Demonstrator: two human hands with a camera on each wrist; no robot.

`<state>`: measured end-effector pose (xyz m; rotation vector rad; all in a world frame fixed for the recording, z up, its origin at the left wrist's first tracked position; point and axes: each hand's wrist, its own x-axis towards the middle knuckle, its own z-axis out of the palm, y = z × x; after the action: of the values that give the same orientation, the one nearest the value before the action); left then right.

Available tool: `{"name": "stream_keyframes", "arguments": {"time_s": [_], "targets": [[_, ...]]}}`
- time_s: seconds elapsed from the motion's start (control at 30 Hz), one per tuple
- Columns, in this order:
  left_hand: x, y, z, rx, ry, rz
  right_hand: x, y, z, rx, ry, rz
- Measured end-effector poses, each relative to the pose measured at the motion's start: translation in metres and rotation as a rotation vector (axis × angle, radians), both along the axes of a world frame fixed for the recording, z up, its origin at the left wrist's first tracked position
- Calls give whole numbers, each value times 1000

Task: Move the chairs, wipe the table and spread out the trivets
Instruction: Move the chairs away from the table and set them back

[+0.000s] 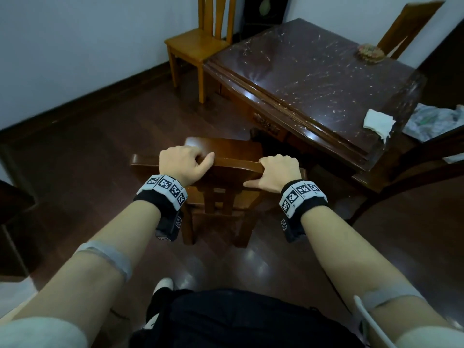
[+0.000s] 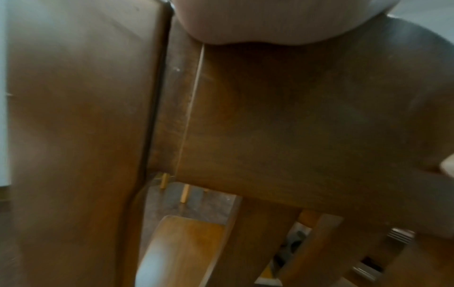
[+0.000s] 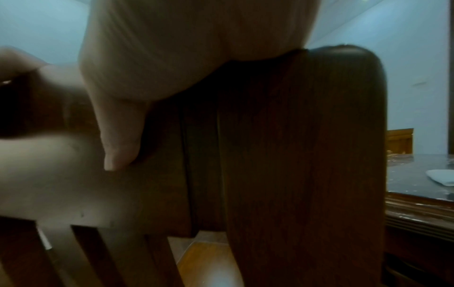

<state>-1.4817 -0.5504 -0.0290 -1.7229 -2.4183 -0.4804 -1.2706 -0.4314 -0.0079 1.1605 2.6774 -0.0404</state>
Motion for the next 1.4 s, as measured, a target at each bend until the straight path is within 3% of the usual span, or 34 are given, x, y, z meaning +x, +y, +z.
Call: {"name": "stream_keyframes", "arguments": {"time_s": [0.33, 0.63, 1.07, 1.4], "targets": [[-24, -8, 6, -8, -35, -193, -21, -30, 12, -45, 18, -248], [-97, -13, 1, -1, -50, -362, -80, -76, 10, -7, 6, -407], [-224, 39, 3, -6, -48, -380, -193, -69, 0, 32, 59, -364], [-253, 95, 7, -3, -40, -438, -219, -27, 8, 23, 57, -409]]}}
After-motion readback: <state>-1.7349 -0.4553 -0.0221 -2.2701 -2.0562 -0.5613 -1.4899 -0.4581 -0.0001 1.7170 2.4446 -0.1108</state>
